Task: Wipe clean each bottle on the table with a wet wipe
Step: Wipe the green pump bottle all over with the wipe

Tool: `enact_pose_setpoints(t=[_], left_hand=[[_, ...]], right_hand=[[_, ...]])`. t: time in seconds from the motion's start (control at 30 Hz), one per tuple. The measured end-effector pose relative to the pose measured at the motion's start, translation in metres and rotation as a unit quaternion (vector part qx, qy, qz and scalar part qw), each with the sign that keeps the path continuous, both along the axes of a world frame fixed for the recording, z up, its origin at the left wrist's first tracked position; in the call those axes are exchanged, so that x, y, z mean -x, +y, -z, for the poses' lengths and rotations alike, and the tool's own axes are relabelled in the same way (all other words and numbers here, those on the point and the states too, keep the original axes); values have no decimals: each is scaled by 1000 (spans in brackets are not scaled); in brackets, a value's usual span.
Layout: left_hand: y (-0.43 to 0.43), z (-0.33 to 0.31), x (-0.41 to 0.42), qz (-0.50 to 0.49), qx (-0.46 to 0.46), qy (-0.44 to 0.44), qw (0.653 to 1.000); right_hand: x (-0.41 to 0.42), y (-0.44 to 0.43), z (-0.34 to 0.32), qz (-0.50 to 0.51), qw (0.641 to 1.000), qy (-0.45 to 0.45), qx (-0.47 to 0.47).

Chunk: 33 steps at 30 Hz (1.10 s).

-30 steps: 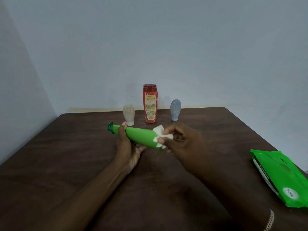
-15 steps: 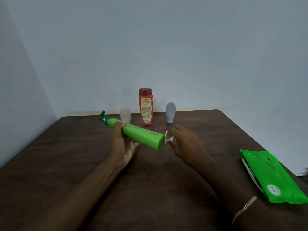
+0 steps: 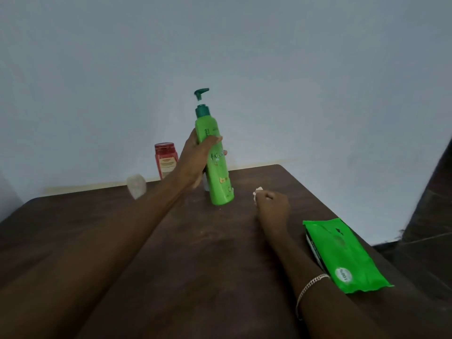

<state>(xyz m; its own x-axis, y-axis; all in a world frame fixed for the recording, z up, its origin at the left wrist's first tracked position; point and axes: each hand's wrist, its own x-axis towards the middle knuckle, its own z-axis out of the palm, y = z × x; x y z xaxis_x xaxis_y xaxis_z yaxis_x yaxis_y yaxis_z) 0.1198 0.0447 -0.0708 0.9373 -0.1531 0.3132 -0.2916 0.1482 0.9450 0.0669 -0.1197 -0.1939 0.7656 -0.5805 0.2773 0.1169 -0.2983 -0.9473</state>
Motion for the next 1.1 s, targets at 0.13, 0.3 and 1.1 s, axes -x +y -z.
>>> enact_pose_setpoints(t=[0.13,0.3,1.1], left_hand=[[-29,-13,-34,1,-118,-39,992],[-50,-21,-70,2,-204,-68,977],[-76,-13,-146,37,-307,-22,951]], right_hand=[[-1,-4,-1,41,998,-20,-38],[-10,-7,10,38,997,-21,-56],[-23,-5,20,50,999,-5,-12]])
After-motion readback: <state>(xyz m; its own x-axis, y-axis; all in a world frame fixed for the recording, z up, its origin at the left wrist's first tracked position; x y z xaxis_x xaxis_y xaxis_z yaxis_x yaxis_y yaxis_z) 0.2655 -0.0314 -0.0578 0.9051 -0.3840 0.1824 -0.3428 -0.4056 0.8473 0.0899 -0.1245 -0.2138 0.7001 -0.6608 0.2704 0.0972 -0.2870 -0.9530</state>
